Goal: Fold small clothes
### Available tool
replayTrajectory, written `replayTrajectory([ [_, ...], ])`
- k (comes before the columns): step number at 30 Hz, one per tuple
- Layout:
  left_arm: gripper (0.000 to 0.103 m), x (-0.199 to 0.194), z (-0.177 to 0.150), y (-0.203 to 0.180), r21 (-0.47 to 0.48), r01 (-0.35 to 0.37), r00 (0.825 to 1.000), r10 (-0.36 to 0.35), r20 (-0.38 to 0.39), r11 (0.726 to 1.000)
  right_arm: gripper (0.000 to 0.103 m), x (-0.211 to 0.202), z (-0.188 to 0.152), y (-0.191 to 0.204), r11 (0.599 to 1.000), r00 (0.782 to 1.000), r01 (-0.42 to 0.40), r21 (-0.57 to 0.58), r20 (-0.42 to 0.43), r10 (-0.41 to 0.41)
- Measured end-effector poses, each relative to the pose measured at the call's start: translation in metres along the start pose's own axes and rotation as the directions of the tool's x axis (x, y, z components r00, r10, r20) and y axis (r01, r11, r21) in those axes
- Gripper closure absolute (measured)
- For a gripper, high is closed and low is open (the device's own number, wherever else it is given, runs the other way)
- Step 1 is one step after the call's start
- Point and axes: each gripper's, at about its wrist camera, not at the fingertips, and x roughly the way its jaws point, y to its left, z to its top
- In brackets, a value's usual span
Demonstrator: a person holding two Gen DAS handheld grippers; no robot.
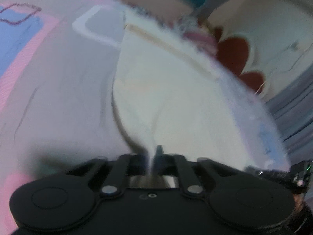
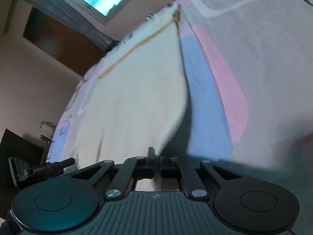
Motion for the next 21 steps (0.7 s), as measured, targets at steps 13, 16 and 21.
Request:
replayTrajectory([
  [13, 0.084, 0.014, -0.020, 0.013, -0.006, -0.083, 0.997, 0.083, -0.010, 0.997, 0.100, 0.006, -0.016, -0.010, 0.999, 0.999, 0.008, 0.043, -0.031, -0.006],
  [16, 0.098, 0.011, -0.018, 0.008, 0.010, -0.115, 0.993, 0.115, -0.006, 0.993, 0.100, 0.009, -0.015, -0.011, 0.998, 1.000, -0.002, 0.066, -0.022, 0.004],
  [21, 0.098, -0.032, 0.004, -0.009, -0.052, -0.026, 0.989, 0.033, 0.141, 0.998, 0.101, -0.021, 0.009, 0.023, 0.997, 0.994, -0.077, 0.001, 0.078, 0.076],
])
